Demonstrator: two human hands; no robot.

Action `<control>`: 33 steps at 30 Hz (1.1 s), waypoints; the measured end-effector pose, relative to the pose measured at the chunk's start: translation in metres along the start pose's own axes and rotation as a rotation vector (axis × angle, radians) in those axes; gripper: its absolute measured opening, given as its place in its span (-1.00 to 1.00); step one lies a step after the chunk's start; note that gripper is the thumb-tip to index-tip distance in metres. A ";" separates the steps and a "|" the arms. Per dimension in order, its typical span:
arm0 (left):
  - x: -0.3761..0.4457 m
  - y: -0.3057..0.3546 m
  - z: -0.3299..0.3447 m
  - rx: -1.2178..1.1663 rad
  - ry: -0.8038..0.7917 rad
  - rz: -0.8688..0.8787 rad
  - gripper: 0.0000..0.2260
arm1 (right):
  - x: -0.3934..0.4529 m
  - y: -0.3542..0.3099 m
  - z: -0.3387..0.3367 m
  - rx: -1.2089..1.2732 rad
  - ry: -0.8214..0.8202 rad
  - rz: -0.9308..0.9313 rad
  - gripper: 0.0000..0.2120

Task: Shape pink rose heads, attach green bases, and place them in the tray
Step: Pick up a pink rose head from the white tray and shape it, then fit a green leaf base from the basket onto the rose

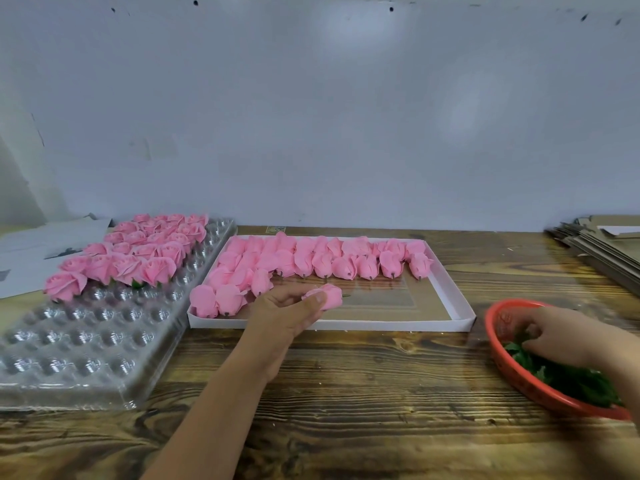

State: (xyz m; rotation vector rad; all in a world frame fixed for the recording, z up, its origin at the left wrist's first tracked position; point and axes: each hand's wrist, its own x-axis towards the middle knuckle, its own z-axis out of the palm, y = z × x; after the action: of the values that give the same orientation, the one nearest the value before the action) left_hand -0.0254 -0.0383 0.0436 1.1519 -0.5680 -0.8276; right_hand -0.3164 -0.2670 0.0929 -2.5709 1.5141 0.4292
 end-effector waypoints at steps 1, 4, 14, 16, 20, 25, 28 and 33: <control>0.000 0.000 0.000 -0.002 0.001 -0.002 -0.73 | 0.002 -0.001 0.000 -0.019 -0.012 0.003 -0.64; 0.000 0.000 0.000 0.000 -0.001 -0.006 -0.76 | 0.012 -0.003 0.003 -0.083 -0.016 0.002 -0.67; -0.001 0.001 0.001 0.005 0.000 0.005 -0.71 | 0.022 0.021 -0.004 0.002 0.220 0.001 -0.70; -0.001 0.001 0.001 0.008 -0.001 0.010 -0.71 | 0.022 0.026 -0.004 0.023 0.311 -0.014 -0.67; 0.000 0.001 0.001 0.013 -0.005 0.009 -0.72 | 0.020 0.028 0.001 -0.022 0.415 0.022 -0.77; 0.000 0.000 0.000 0.017 0.004 -0.002 -0.68 | 0.021 0.028 0.009 -0.066 0.369 0.007 -0.89; 0.000 0.000 0.000 0.014 -0.005 -0.002 -0.69 | 0.021 0.027 0.013 -0.067 0.215 -0.041 -0.78; 0.000 0.000 0.000 0.018 0.004 -0.010 -0.68 | 0.017 0.034 0.006 0.157 0.236 -0.100 -0.70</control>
State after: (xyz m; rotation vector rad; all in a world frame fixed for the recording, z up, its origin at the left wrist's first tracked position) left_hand -0.0249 -0.0382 0.0435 1.1736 -0.5673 -0.8300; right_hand -0.3391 -0.2967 0.0834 -2.6307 1.4133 -0.0060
